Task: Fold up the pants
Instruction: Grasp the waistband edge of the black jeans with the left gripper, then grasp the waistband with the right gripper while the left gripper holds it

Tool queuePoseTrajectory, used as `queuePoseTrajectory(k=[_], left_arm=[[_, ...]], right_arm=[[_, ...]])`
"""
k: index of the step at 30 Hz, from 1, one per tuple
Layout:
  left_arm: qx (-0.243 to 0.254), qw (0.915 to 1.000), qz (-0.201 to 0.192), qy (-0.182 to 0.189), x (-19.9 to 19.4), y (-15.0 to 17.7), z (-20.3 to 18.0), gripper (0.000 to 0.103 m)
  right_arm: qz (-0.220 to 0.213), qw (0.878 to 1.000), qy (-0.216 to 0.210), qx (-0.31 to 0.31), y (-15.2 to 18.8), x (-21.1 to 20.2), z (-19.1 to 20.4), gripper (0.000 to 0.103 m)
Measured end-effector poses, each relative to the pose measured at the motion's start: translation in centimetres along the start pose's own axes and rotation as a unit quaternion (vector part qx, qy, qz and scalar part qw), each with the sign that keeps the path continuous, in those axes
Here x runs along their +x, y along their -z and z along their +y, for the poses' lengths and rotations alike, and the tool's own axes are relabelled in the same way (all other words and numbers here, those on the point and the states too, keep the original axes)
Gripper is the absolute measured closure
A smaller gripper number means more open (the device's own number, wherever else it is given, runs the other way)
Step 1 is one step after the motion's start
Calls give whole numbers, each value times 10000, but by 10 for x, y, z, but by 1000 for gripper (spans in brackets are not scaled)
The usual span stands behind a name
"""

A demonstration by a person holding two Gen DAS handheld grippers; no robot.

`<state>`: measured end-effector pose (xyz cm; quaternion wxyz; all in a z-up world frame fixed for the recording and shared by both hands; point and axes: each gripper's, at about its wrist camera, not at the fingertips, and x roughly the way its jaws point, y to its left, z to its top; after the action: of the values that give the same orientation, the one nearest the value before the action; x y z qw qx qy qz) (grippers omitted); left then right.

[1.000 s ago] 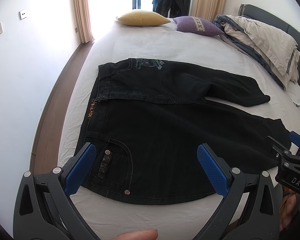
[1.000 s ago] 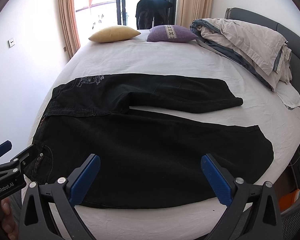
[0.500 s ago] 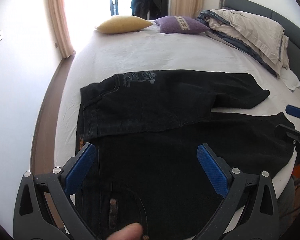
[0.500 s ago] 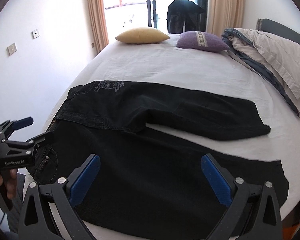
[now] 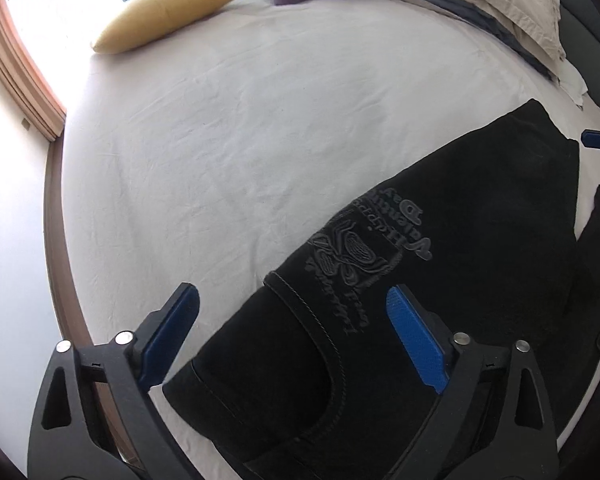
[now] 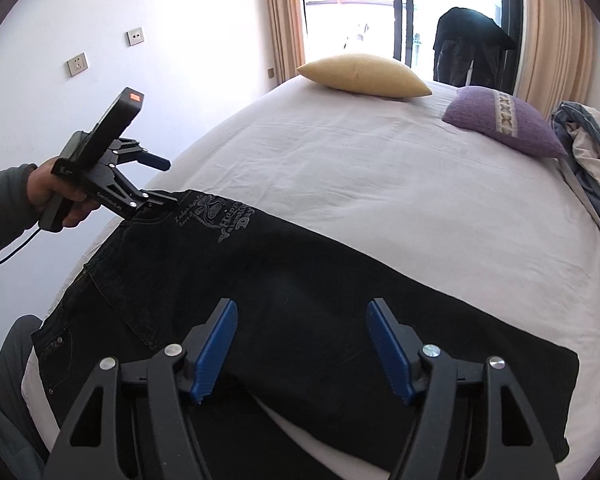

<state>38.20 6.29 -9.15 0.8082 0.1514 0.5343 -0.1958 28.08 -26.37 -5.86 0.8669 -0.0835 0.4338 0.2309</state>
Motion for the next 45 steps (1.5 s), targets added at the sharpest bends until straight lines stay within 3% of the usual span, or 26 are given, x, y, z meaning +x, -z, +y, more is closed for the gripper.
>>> queuePoseTrajectory(k=[2,6,11,12,14,15,16,23,28,30,34,43,45], left_arm=[[100,9996,255,69,20,-8,8,25],[215,9967,733,286,57,-13,16,26],[319,9962,789,196,69,-15,17,29],[333,9962,780,185,69,-15,15,35],[384,9961,746,278,65,-15,9,58],[426,9962,712,259,62,-15,5,81],[505,9964,658,199,58,-14,0,92],[821,9956,-230,-384,25,11,-22,94],[1156,9842,-968,-932,-3,28,-48,94],[1203,9817,-1098,-990,-8,27,-54,94],[1409,9754,-1273,-1119,-15,38,-64,94],[1478,9711,-1517,-1101,-41,60,-64,94],[1488,9704,-1550,-1105,-43,63,-66,94]], right_arm=[[106,9998,-129,-107,-8,17,-7,33],[466,9978,-284,-382,-25,55,-19,37],[936,9924,-402,-687,-40,96,-20,47],[1023,9910,-415,-756,-43,103,-19,48],[1185,9879,-446,-894,-49,115,-15,49],[1254,9863,-435,-980,-53,121,-13,51],[1321,9845,-416,-1079,-55,126,-11,52],[1529,9764,-290,-1496,-69,143,-5,54],[1792,9642,-403,-1911,-68,151,9,57],[1866,9620,-419,-1947,-69,155,10,67],[1865,9635,-407,-1875,-73,158,9,67],[2144,9557,-459,-1961,-75,172,12,68],[2122,9549,-547,-2005,-75,170,14,82]])
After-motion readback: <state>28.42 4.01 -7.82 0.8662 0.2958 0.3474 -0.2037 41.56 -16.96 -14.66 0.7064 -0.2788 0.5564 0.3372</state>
